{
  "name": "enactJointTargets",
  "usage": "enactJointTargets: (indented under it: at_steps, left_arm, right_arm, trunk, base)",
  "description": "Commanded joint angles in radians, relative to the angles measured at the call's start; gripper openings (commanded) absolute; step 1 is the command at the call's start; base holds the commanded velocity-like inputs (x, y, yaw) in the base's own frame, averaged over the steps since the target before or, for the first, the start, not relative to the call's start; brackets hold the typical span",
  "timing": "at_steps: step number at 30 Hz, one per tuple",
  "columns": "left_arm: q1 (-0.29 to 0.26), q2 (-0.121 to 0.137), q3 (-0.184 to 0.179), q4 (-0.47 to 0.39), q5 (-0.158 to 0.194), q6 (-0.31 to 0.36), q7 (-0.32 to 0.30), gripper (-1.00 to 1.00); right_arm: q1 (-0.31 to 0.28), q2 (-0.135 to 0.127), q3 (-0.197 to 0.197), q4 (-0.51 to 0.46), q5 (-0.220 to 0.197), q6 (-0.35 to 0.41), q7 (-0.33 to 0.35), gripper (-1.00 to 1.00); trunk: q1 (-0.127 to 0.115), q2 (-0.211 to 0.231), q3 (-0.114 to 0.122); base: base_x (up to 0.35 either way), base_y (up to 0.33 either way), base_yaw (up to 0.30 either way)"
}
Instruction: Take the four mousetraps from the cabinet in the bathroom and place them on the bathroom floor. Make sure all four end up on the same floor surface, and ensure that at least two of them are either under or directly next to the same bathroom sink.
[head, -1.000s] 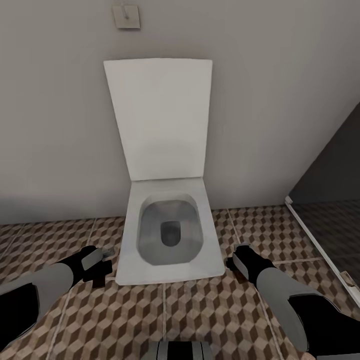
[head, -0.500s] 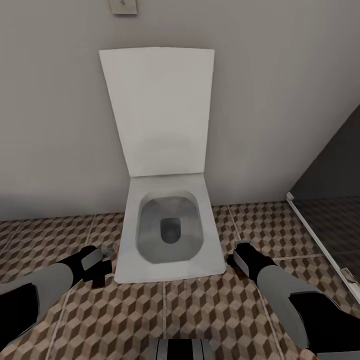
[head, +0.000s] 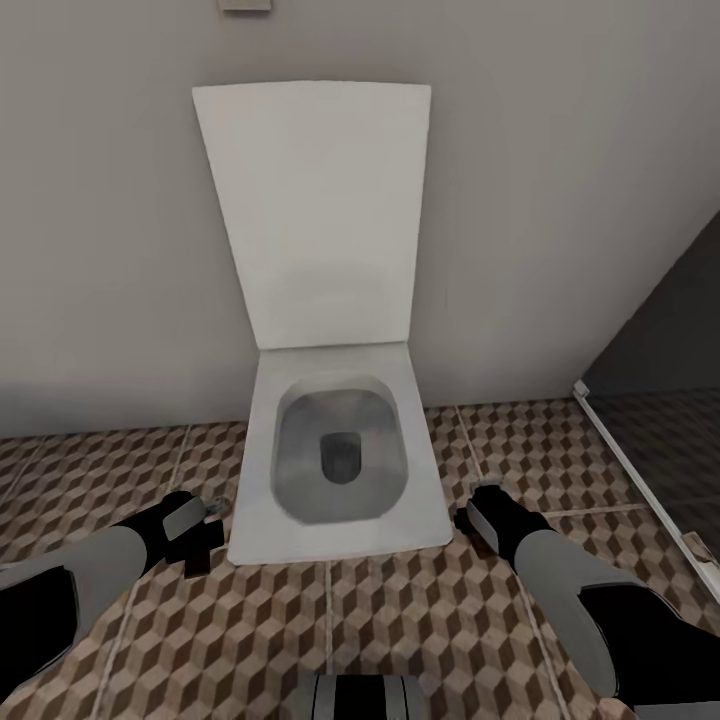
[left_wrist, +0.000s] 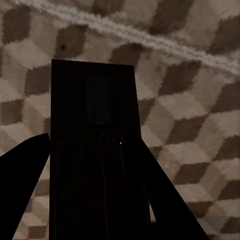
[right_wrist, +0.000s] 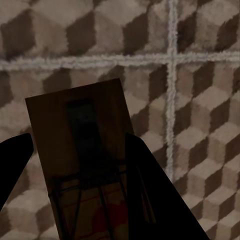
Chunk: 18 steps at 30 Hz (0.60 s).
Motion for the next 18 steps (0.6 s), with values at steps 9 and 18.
enactJointTargets:
  at_steps: [9, 18]
  left_arm:
    - [-0.001, 0.001, -0.005, -0.004, 0.009, 0.001, 0.009, -1.00]
    - [-0.001, 0.001, -0.005, -0.004, 0.009, 0.001, 0.009, -1.00]
  right_arm:
    - [0.000, 0.002, 0.008, 0.000, 0.000, 0.007, -0.002, -1.00]
    - [0.000, 0.002, 0.008, 0.000, 0.000, 0.007, -0.002, -1.00]
  trunk:
    - [0.001, -0.001, -0.008]
    - [0.001, -0.001, -0.012]
  base:
    - [0.000, 0.000, 0.000]
    - [0.000, 0.000, 0.000]
